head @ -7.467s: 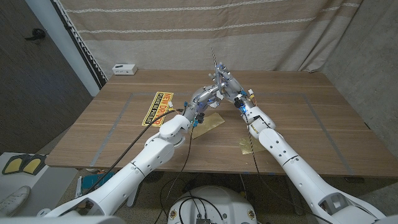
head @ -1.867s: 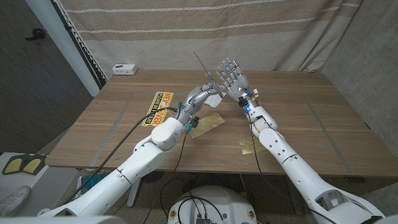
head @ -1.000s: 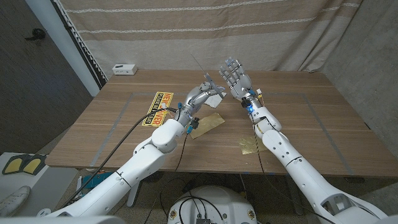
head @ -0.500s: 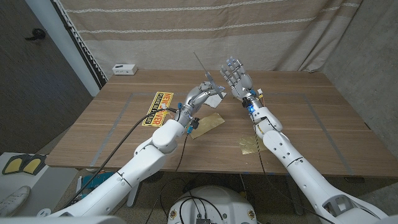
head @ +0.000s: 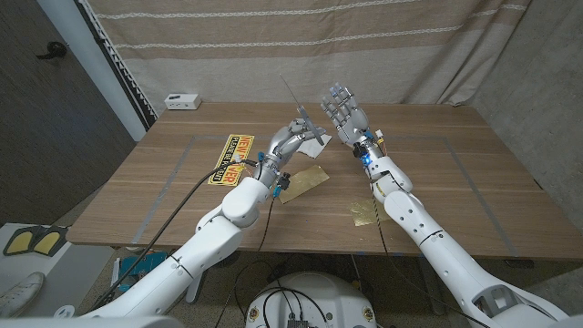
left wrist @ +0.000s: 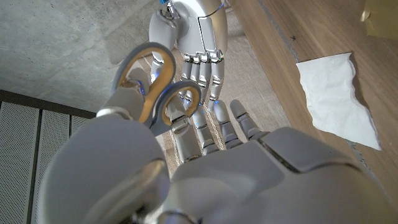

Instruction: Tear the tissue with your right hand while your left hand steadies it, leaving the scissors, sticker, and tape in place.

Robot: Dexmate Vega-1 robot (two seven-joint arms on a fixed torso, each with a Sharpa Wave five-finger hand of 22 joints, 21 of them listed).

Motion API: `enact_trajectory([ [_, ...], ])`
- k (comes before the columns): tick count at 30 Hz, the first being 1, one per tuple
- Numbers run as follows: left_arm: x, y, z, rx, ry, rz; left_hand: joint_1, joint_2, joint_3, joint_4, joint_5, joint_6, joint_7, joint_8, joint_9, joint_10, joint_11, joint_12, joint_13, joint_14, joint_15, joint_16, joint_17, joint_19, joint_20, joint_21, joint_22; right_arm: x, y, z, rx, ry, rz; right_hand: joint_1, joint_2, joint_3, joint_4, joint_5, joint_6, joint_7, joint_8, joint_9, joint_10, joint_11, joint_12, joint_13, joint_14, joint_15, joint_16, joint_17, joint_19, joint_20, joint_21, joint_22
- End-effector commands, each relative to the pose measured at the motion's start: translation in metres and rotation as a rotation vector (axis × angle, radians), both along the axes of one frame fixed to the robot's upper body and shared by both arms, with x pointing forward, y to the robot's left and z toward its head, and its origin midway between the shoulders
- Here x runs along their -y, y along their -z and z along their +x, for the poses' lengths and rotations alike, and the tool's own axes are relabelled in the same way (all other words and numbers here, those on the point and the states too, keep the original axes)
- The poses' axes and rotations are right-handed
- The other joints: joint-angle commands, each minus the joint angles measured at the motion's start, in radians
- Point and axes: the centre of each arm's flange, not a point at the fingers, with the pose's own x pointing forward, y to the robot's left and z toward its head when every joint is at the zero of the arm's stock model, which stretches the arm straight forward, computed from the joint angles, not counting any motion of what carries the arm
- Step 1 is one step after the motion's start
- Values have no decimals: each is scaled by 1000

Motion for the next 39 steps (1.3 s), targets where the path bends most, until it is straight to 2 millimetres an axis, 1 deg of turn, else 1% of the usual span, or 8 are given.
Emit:
enact_trajectory([
  [1, -4, 2, 1, -1, 17, -11, 8, -19, 76, 52, -2, 111, -35, 6, -5, -35, -5, -54, -42, -2, -126, -26, -22, -30, -34, -6, -9, -3, -2, -1, 6, -5, -13, -3, 5, -2, -5, 5, 8, -3, 6, 3, 1, 0, 7, -1, -4, -134, 1, 2, -3, -12, -5, 4],
  [5, -4, 2, 2, -4, 27, -12, 11, -39, 101, 56, -2, 108, -35, 11, -6, -31, -5, -132, -122, 22, -121, -108, -127, -30, -30, 0, -24, -5, -3, -1, 4, -7, -17, -3, 6, -3, -5, 5, 9, -3, 6, 3, 1, 0, 7, -1, -4, -136, 2, 0, -2, -13, -5, 4],
  [11, -5, 4, 4, -20, 58, -31, 9, -44, 116, 60, -2, 105, -35, 12, -7, -21, -6, -180, -173, 35, -120, -162, -199, -25, -27, 7, -33, -7, -4, 1, 0, -8, -28, -3, 6, -3, -6, 6, 8, -3, 5, 3, 0, 0, 7, -1, -5, -133, 2, -1, -2, -13, -6, 4],
  [17, -4, 8, 10, -54, 131, -79, 11, -46, 126, 60, -3, 103, -32, 20, 2, 0, -6, -205, -204, 51, -126, -191, -242, -16, -29, 14, -39, -8, -6, 2, -4, -8, -35, -4, 6, -3, -6, 7, 7, -3, 4, 2, -1, -1, 6, -2, -7, -134, 2, -3, -2, -13, -7, 4],
  [21, -3, 10, 12, -67, 169, -99, 18, -44, 141, 58, -3, 94, 5, 30, 18, 20, -6, -231, -237, 62, -130, -224, -287, -8, -32, 21, -46, -10, -7, 3, -6, -10, -42, -4, 6, -4, -7, 7, 5, -3, 3, 2, -2, 0, 6, -2, -7, -133, 2, -4, -2, -13, -7, 4],
  [23, -2, 10, 14, -71, 189, -103, 21, -43, 145, 58, -3, 91, 9, 33, 24, 29, -6, -237, -246, 68, -133, -232, -299, -7, -34, 22, -48, -10, -7, 4, -7, -11, -46, -3, 7, -4, -7, 7, 6, -3, 3, 2, -2, 0, 6, -2, -8, -133, 2, -4, -2, -12, -8, 4],
  [31, 1, 10, 14, -72, 223, -115, 20, -45, 155, 60, -5, 90, 8, 41, 33, 47, -6, -260, -273, 81, -134, -250, -323, -3, -33, 26, -55, -13, -9, 7, -14, -16, -59, -3, 7, -4, -9, 9, 6, -3, 3, 2, -3, 0, 6, -2, -8, -133, 3, -7, -2, -12, -9, 4],
  [39, 6, 12, 18, -100, 280, -136, 30, -78, 170, 52, -8, 117, 10, 36, -6, 115, -6, -293, -324, 154, -155, -268, -369, 31, -55, 54, -55, -14, -12, 10, -16, -18, -64, -2, 8, -4, -10, 10, 3, -3, 1, 1, -4, -1, 6, -3, -9, -133, 4, -9, -2, -13, -10, 4],
])
